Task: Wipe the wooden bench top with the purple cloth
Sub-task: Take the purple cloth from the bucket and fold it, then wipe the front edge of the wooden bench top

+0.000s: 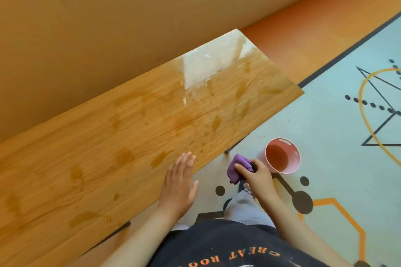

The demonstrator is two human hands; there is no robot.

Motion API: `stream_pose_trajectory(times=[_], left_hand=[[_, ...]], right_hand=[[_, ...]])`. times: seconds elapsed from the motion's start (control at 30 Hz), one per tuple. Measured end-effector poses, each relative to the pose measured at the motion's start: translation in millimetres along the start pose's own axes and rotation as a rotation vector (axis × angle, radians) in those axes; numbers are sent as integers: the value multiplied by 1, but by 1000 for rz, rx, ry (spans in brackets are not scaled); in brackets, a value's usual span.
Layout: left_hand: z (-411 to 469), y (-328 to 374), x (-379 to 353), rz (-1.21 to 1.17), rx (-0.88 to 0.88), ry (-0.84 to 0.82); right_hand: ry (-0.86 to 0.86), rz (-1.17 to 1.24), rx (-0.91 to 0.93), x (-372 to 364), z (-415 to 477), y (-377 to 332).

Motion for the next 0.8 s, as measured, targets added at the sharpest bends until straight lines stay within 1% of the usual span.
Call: stream_pose_trajectory(times=[0.13, 0.27, 0.37, 0.5, 0.63, 0.7, 0.8], left_hand=[[59, 59, -30, 78, -109, -31], [122, 119, -55, 112, -96, -42], [166, 149, -69, 146, -87, -36], [213, 171, -80, 156, -112, -55], [248, 182, -87, 180, -129, -47], [257, 182, -93, 224, -131, -74], [261, 178, -99, 272, -164, -40]], right_hand=[[47, 23, -31, 58, 47, 16], [73, 12, -61, 127, 115, 30], [94, 12, -72, 167, 162, 28], [98, -22, -37, 202, 216, 20], [218, -71, -15, 225, 257, 14], [281, -57, -38, 229, 268, 13], [288, -28, -59, 221, 277, 16]])
Point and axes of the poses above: each hand's wrist, its own z-axis towards the middle knuckle, its own x-axis out of the back of the hand, y = z × x, the point moved 2 cm from there along z, towards the middle knuckle, and after that the axes turned 8 degrees about -z, right-handed, at the moved point
